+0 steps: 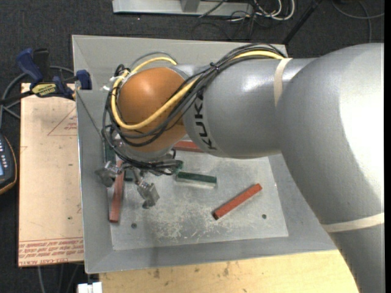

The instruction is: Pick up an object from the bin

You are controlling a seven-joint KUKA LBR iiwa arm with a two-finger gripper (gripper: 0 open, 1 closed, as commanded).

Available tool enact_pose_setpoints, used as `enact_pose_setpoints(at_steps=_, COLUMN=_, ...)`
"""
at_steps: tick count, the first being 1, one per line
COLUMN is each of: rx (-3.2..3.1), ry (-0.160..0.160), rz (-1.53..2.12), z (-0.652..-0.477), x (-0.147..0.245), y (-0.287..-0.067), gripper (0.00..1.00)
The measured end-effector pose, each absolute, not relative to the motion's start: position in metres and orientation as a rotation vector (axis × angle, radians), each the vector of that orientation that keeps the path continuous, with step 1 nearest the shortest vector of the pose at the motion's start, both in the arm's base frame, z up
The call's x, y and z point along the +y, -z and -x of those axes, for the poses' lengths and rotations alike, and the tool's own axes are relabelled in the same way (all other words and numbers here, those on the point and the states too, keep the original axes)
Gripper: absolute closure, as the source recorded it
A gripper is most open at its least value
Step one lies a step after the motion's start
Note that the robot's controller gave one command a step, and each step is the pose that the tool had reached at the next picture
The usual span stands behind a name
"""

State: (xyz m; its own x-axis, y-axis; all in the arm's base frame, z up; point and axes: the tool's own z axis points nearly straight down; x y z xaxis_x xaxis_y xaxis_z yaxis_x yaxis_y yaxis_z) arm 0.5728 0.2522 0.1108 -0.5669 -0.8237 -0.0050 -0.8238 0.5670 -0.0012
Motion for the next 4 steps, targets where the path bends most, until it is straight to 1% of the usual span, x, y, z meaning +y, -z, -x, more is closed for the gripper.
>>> enact_pose_setpoints(at_steps=1, rx=2.561, ry=0.011, rz=1.822, z=-0.59, x=0.245, y=-0.07, gripper=0.0)
enact_pose_setpoints(at_steps=2, rx=2.564, ry=0.001, rz=1.816, z=-0.591, x=0.244, y=-0.07, gripper=0.0)
enact_pose_setpoints(at_steps=3, rx=2.56, ry=-0.004, rz=1.814, z=-0.591, x=0.246, y=-0.071, gripper=1.0)
enact_pose_setpoints(at_steps=4, rx=2.557, ry=0.002, rz=1.805, z=-0.593, x=0.248, y=-0.195, gripper=1.0)
